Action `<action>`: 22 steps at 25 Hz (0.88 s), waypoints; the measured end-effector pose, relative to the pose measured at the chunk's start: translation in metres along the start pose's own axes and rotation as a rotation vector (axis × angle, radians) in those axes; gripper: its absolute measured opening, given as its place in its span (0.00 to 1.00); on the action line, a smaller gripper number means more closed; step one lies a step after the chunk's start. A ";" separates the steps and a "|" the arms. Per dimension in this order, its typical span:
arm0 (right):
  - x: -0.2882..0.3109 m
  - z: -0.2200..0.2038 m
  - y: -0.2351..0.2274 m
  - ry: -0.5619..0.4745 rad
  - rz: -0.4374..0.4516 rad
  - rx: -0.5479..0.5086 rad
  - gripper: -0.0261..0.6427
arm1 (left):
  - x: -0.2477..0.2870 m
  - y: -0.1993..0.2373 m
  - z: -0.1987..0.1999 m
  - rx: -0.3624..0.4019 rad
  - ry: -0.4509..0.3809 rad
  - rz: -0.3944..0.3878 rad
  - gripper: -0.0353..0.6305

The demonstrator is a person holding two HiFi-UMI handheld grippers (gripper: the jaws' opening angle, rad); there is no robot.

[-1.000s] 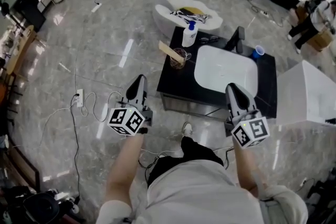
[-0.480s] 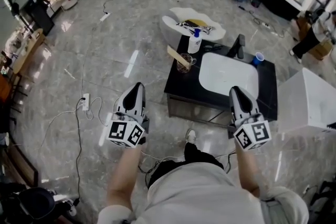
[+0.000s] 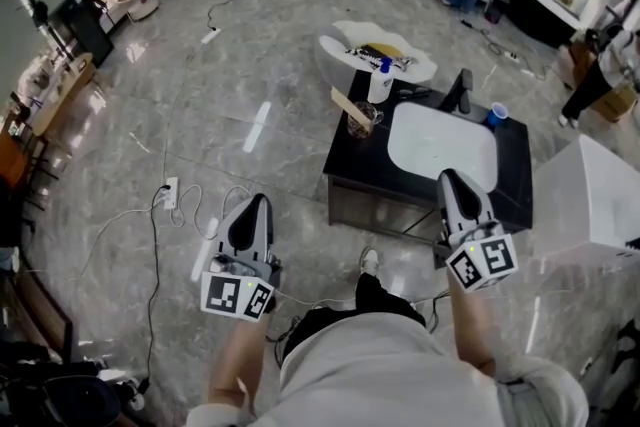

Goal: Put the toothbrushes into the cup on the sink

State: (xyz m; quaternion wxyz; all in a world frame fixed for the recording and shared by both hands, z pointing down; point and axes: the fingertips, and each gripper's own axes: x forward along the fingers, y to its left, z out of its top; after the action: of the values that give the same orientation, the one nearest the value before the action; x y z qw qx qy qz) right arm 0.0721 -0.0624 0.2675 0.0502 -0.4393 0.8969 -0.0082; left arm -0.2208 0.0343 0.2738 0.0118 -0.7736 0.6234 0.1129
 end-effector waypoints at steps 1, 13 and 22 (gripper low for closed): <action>-0.001 0.000 0.002 0.004 0.003 -0.002 0.11 | -0.004 0.001 0.001 0.002 0.000 0.004 0.06; -0.025 -0.008 0.012 0.037 -0.028 -0.021 0.11 | -0.018 -0.001 -0.011 -0.029 0.004 -0.026 0.06; -0.036 -0.005 0.000 0.049 -0.067 -0.023 0.11 | -0.012 -0.006 -0.017 -0.023 0.022 -0.043 0.06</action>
State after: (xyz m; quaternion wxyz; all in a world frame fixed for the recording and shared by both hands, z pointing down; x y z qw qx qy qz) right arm 0.0934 -0.0339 0.2758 0.0231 -0.4695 0.8826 -0.0105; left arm -0.2147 0.0442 0.2923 -0.0017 -0.7881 0.6055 0.1111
